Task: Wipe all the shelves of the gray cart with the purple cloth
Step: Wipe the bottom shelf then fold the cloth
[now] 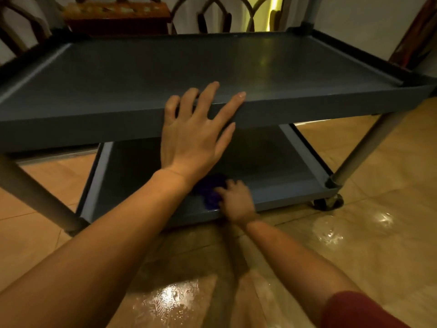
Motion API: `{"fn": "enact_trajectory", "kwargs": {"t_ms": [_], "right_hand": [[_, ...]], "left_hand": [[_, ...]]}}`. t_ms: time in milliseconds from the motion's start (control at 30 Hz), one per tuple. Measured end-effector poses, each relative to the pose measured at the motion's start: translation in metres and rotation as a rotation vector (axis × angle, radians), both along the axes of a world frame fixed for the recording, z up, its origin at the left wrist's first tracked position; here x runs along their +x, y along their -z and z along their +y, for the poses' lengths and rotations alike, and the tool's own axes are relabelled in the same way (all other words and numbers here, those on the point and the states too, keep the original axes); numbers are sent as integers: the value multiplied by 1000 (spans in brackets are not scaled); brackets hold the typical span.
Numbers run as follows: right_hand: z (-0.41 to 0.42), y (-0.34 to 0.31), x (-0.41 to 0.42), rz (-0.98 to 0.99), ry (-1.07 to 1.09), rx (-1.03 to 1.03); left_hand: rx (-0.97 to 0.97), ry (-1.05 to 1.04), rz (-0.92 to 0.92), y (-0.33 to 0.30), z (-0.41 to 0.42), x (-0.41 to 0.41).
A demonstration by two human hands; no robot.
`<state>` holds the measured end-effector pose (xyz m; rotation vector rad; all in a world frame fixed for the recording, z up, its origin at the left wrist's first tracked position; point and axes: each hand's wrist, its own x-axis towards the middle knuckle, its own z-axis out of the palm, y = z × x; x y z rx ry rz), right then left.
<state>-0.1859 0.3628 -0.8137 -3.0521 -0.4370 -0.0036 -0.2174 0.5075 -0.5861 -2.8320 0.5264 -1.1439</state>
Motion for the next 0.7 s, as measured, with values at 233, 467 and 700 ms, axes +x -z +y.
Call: {"fn": "enact_trajectory", "kwargs": {"t_ms": [233,467,700], "right_hand": [[-167,-15,16,38,301,-214],[-190,-44,18,18,605,-136],[-158,-140,-35,-122,831,776]], "left_hand": [[8,37,31,-2,1,-2],[-11,98,94,-5,2,-9],[-303,387,194,7,20,-60]]}}
